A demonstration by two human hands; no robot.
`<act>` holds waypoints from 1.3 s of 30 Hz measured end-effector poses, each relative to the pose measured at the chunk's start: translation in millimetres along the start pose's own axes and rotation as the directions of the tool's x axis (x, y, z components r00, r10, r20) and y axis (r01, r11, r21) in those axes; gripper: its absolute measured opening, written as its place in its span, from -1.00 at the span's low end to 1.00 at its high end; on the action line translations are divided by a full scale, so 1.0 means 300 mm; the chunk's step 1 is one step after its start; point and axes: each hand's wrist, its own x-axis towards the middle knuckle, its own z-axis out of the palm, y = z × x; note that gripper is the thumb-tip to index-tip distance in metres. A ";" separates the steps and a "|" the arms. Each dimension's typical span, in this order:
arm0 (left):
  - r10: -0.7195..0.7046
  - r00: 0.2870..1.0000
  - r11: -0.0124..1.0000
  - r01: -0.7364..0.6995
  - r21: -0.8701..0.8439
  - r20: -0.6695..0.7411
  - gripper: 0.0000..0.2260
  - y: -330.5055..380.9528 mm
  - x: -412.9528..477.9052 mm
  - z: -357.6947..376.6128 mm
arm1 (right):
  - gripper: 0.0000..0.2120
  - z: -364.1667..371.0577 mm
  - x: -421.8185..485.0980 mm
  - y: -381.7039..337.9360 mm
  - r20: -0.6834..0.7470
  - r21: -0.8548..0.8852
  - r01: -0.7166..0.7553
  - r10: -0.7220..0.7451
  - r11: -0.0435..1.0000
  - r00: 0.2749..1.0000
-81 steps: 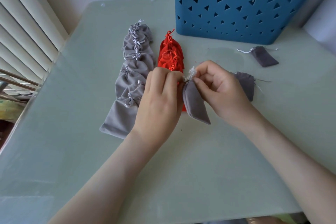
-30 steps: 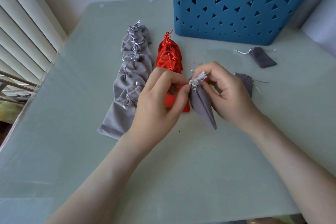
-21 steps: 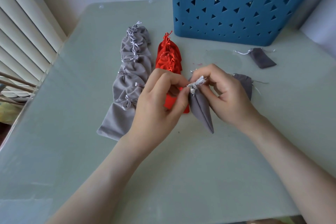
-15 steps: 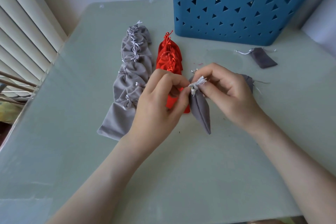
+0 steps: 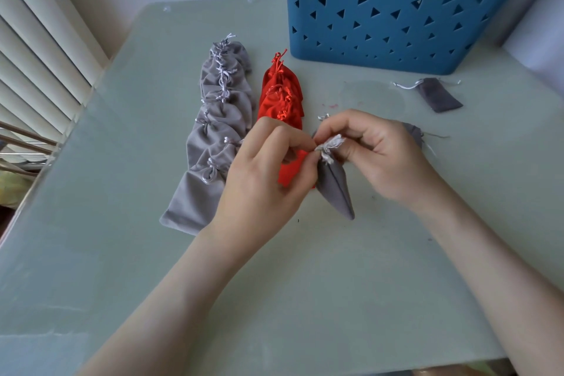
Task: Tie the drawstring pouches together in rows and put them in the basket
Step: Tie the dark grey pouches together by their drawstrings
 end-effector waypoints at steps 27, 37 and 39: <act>-0.142 0.900 0.750 0.369 -0.548 0.412 -0.93 -0.027 0.025 -0.047 | -0.92 -0.033 -0.004 0.020 -0.037 -0.131 0.041 -0.047 0.991 0.998; -0.301 0.886 0.731 0.452 -0.512 0.353 -0.93 -0.023 0.019 -0.028 | -0.84 -0.028 -0.003 0.019 -0.085 -0.079 0.017 -0.023 0.997 0.996; -0.331 0.873 0.745 0.474 -0.469 0.357 -0.93 -0.029 0.014 -0.023 | -0.89 -0.026 -0.005 0.016 -0.094 -0.050 0.020 -0.024 0.999 0.995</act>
